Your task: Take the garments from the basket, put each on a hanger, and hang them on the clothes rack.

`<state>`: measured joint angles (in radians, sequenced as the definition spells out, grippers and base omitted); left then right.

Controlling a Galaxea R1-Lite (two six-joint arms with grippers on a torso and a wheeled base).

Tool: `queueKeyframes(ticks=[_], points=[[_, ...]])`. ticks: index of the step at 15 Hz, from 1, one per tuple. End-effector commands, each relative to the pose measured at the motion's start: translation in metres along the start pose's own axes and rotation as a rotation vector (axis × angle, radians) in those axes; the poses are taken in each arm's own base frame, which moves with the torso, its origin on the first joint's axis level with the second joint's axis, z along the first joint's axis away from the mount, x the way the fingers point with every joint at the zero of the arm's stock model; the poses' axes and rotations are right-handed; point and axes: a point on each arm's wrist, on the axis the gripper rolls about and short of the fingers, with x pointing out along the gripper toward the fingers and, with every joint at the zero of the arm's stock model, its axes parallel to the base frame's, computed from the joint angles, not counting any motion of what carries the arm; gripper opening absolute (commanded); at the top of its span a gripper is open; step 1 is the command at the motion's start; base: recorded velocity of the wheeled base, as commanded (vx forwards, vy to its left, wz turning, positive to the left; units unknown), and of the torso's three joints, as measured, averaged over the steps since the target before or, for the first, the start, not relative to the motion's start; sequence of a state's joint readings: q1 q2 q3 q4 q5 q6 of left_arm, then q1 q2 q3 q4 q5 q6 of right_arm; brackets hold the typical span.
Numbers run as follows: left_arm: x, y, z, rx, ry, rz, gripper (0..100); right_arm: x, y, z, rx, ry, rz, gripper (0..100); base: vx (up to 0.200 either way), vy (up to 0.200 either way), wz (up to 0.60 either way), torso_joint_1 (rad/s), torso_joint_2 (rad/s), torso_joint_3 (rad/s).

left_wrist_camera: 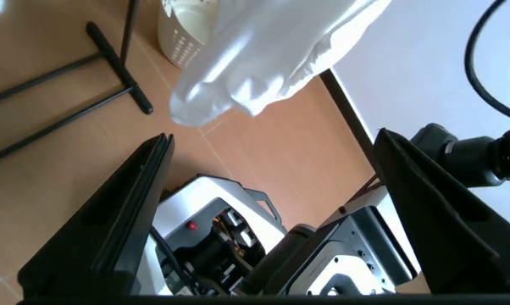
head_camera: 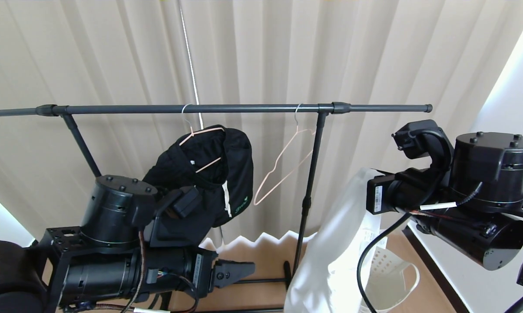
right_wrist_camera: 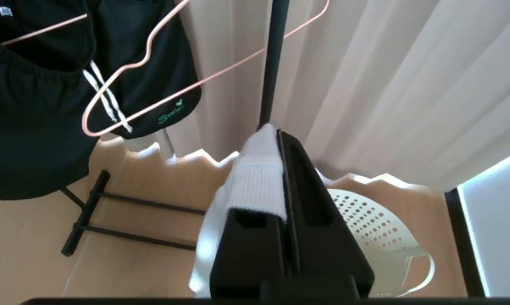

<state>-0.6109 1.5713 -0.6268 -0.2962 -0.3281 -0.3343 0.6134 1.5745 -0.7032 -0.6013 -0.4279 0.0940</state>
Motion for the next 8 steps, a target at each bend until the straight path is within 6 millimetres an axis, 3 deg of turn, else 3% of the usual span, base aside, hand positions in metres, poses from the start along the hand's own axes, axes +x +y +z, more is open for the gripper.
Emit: queueKeyframes(ticks=[1, 4, 8], points=[[0.011, 0.003, -0.002, -0.008, 0.031, 0.007, 100, 0.000, 0.000, 0.001, 0.008, -0.003, 0.002, 0, 0.000, 0.000, 0.00, 0.000, 0.00, 0.000], [0.024, 0.004, 0.005, -0.003, 0.025, 0.002, 100, 0.005, 0.017, 0.012, 0.016, -0.034, 0.047, 0, 0.000, 0.000, 0.00, 0.000, 0.00, 0.000], [0.049, -0.005, 0.007, -0.052, 0.039, -0.013, 100, 0.050, 0.045, 0.012, 0.015, -0.020, 0.057, 0, 0.000, 0.000, 0.00, 0.000, 0.00, 0.000]])
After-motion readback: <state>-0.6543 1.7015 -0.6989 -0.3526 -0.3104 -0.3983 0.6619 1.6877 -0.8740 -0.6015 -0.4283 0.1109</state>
